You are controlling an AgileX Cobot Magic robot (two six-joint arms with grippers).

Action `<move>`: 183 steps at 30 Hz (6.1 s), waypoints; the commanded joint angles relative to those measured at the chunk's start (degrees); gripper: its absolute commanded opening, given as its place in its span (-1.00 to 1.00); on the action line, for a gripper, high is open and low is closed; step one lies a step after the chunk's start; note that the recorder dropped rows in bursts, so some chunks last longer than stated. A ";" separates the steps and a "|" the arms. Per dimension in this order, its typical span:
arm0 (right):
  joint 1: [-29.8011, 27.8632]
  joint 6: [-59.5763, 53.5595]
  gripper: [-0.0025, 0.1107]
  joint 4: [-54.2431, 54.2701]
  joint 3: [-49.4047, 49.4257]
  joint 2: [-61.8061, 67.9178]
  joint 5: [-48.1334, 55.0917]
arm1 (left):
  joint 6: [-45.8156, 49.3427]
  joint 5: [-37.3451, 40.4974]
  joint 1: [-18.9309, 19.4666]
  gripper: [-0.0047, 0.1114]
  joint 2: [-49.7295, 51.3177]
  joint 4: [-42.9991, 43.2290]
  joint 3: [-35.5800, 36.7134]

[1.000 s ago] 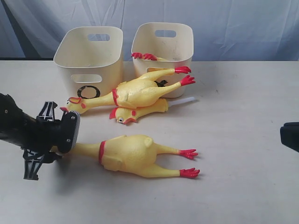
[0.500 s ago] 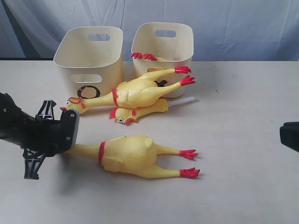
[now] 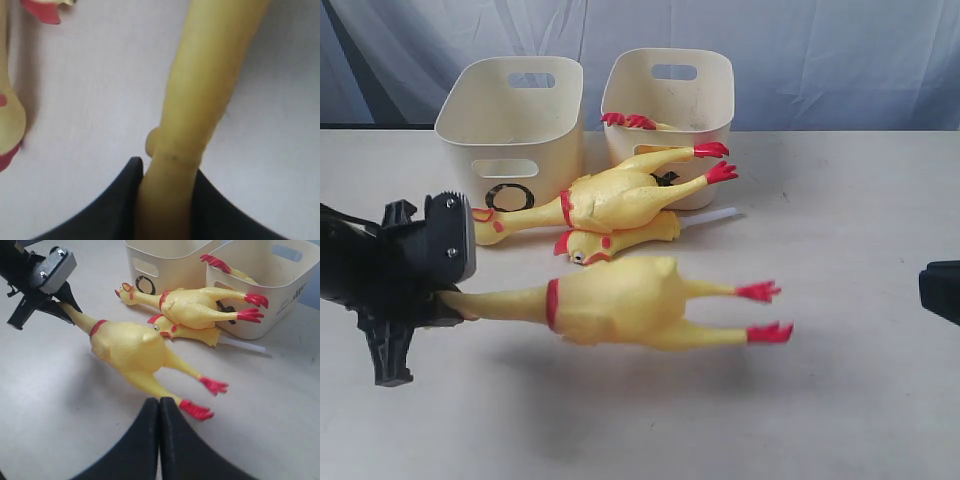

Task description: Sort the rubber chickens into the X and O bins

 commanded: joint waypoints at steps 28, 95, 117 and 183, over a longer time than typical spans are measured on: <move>0.16 -0.06 -0.97 0.80 -0.31 0.18 -0.71 | -66.98 7.94 3.35 -0.92 -11.62 32.38 -20.54; 0.25 0.08 -0.97 0.79 -0.31 0.18 -0.71 | -87.23 30.70 4.93 -0.85 18.95 44.94 -46.83; 0.25 0.07 -0.97 0.79 -0.31 0.18 -0.60 | -87.07 27.80 4.93 -0.12 18.95 42.69 -50.45; 0.25 0.07 -0.97 1.43 -0.21 0.18 -0.34 | -62.78 -29.35 -14.65 0.07 -3.60 58.60 7.24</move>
